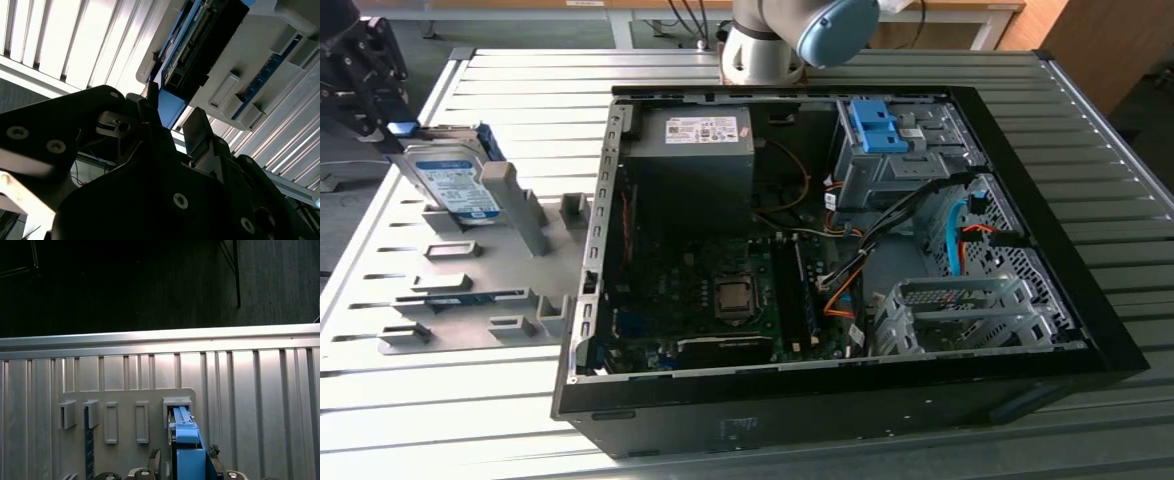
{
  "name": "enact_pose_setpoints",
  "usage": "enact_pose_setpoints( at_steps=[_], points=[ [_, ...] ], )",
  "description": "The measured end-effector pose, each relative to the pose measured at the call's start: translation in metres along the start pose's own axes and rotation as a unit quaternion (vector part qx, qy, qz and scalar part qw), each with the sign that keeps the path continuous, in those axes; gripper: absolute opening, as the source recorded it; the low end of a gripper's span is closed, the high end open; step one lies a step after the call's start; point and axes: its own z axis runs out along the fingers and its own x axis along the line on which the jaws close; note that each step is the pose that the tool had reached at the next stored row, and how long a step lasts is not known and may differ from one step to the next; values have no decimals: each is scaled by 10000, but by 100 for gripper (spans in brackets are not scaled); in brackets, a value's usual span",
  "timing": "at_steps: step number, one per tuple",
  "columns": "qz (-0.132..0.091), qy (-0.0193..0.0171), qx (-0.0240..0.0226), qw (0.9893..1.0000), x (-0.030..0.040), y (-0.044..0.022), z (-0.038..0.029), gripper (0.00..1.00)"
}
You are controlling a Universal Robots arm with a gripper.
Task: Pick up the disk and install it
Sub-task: 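Pick up the disk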
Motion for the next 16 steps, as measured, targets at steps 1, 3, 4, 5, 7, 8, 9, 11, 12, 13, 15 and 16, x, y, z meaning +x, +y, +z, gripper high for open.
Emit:
enact_pose_setpoints(
  at_steps=[1, 3, 4, 5, 7, 8, 9, 11, 12, 13, 15, 16],
  points=[
    [0, 0, 0, 10000, 0, 4, 7, 47],
    [0, 0, 0, 10000, 1, 11, 11, 47],
    [0, 0, 0, 10000, 1, 11, 11, 47],
    [0, 1, 0, 10000, 1, 11, 11, 47],
    [0, 0, 1, 10000, 1, 12, 12, 47],
    [0, 0, 1, 10000, 1, 12, 13, 47],
    [0, 0, 0, 10000, 1, 12, 13, 47],
    [0, 0, -5, 10000, 0, 13, 22, 47],
    [1, 1, -18, 10000, -3, 13, 30, 48],
    [1, 2, -33, 10000, -8, 14, 41, 48],
    [1, 3, -56, 10000, -17, 14, 66, 55],
    [0, 4, -63, 10000, -20, 14, 85, 55]
  ],
)
